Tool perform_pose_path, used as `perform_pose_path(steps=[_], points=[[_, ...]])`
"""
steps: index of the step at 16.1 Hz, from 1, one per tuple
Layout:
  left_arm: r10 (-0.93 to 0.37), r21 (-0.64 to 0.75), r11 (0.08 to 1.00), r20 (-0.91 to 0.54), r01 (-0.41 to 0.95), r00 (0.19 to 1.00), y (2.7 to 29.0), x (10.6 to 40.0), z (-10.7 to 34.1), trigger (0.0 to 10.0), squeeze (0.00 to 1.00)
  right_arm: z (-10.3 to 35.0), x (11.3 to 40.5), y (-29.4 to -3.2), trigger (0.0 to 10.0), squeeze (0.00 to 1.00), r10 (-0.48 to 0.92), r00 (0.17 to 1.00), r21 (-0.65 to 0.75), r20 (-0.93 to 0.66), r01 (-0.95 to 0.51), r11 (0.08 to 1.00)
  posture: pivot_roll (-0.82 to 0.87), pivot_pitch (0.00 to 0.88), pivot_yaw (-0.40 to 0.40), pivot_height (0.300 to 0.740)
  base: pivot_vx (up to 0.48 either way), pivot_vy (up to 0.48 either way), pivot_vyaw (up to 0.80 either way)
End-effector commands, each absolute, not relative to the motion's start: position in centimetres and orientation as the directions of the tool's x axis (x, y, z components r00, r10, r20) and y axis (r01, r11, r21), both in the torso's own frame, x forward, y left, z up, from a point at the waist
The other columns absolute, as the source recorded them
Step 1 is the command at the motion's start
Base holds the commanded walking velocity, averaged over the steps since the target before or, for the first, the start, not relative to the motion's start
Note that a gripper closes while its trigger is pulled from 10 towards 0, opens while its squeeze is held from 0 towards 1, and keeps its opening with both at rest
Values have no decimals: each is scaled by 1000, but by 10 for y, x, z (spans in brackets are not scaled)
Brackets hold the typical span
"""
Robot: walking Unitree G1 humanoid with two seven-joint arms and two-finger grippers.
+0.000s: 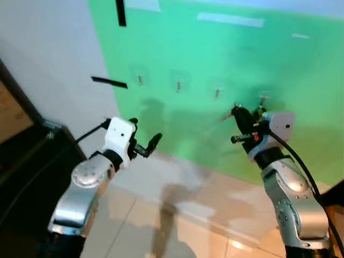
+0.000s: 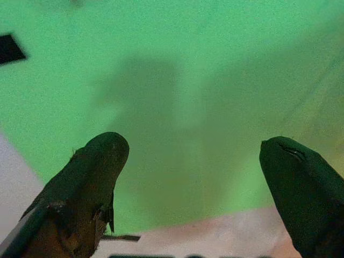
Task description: Hang keys on a hook
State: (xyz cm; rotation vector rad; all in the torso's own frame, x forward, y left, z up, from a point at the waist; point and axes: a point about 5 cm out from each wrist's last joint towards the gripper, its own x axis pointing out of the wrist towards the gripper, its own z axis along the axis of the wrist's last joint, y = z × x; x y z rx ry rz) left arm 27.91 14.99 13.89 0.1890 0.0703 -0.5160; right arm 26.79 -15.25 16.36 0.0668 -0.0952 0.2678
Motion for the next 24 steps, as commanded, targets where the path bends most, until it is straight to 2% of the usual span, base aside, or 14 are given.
perform_pose_path(steps=[1,5,11,13,24], points=[[-480,165,854,-116,494,869,157,278,140,10000,0,170,270,-145,10000,0,289,948,60,136,-299,952,-25,0,37,740,0,0,0],[-510,169,835,-119,524,852,159,278,142,10000,0,174,273,-142,10000,0,316,937,68,147,-329,942,-17,0,28,740,0,0,0],[-703,93,700,-85,708,706,143,262,153,10000,0,179,280,-137,10000,0,337,927,174,164,-364,915,-13,0,29,740,0,0,0],[-728,80,676,-83,733,681,141,259,154,10000,0,178,281,-132,10000,0,372,915,199,154,-397,896,-13,0,31,740,0,0,0],[-749,78,648,-117,758,652,140,257,153,10000,0,172,290,-137,10000,0,330,937,400,112,-347,849,-8,0,42,740,0,0,0]])
